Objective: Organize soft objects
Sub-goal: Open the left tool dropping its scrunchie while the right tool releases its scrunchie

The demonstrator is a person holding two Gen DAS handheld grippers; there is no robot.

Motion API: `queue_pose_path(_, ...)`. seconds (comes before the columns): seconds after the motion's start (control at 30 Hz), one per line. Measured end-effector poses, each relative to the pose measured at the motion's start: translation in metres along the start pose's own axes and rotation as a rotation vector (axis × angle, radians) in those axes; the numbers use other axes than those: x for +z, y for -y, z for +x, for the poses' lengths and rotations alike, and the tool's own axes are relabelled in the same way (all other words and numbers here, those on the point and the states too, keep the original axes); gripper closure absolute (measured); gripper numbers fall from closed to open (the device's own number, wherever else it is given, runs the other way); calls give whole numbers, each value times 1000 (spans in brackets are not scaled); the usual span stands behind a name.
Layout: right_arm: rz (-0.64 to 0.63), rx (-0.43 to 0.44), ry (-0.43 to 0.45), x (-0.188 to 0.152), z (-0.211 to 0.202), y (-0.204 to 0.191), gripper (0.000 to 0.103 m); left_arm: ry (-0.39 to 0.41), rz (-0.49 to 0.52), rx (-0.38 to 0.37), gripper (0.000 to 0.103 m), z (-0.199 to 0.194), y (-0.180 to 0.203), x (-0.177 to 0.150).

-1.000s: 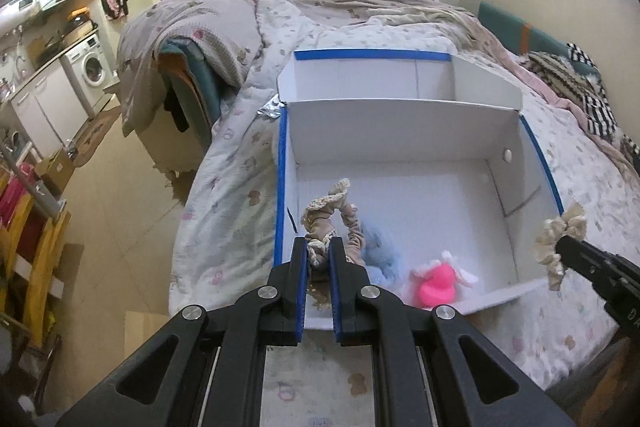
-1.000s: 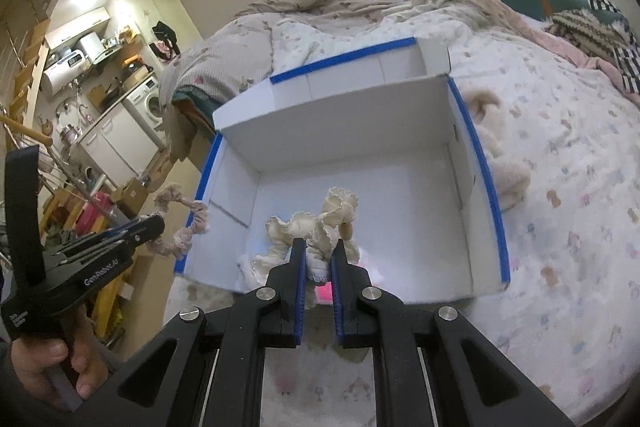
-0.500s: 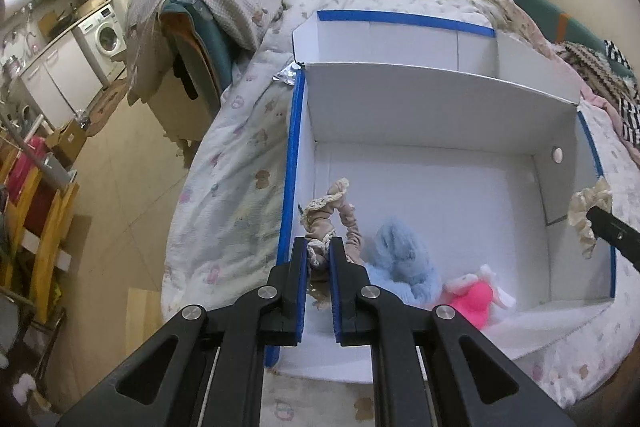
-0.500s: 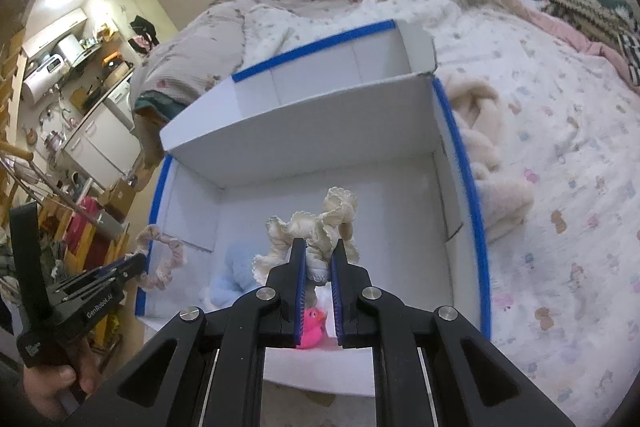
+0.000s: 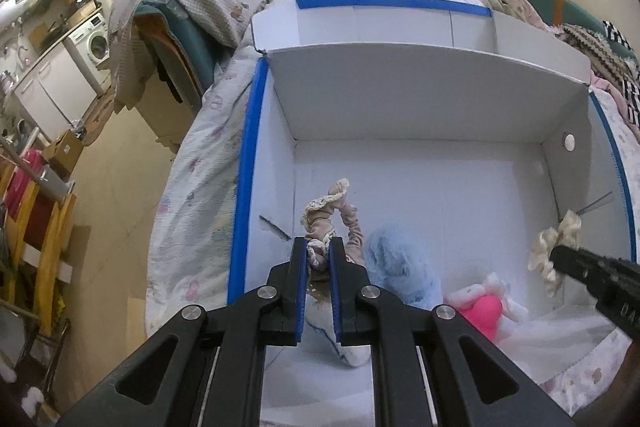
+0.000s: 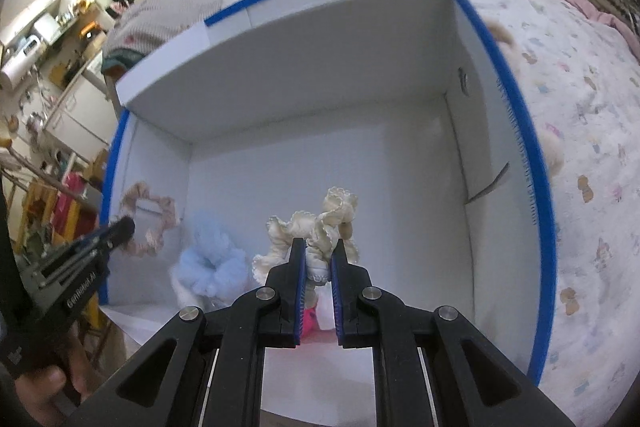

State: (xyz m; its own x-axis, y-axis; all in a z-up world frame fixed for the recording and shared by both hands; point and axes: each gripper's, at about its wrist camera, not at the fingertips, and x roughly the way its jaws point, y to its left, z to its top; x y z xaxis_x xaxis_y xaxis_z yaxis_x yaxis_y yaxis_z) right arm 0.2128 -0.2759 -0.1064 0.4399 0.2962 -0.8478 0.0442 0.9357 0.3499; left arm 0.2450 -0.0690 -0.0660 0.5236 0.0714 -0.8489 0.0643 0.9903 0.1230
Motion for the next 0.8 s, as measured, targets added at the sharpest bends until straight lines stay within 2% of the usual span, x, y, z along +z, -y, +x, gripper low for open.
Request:
queue_pose_path(0.43, -19, -23, -56, -2, 14, -1, 90, -7, 15, 45, 93, 15, 3, -1)
queue_pose_path(0.6, -2, -23, -64, -1, 15, -2, 84, -11, 8, 53, 88, 14, 5, -2)
queue_pose_path(0.7, 10, -2, -57, 0, 13, -1, 69, -4, 5, 76, 72, 9, 4, -4)
queue_pose_path(0.77, 56, 79, -54, 1, 11, 3, 28, 2, 14, 52, 60, 5, 6, -5)
queue_pose_path(0.8, 74, 97, -49, 1, 10, 4, 26, 8, 24, 49, 57, 1, 7, -5)
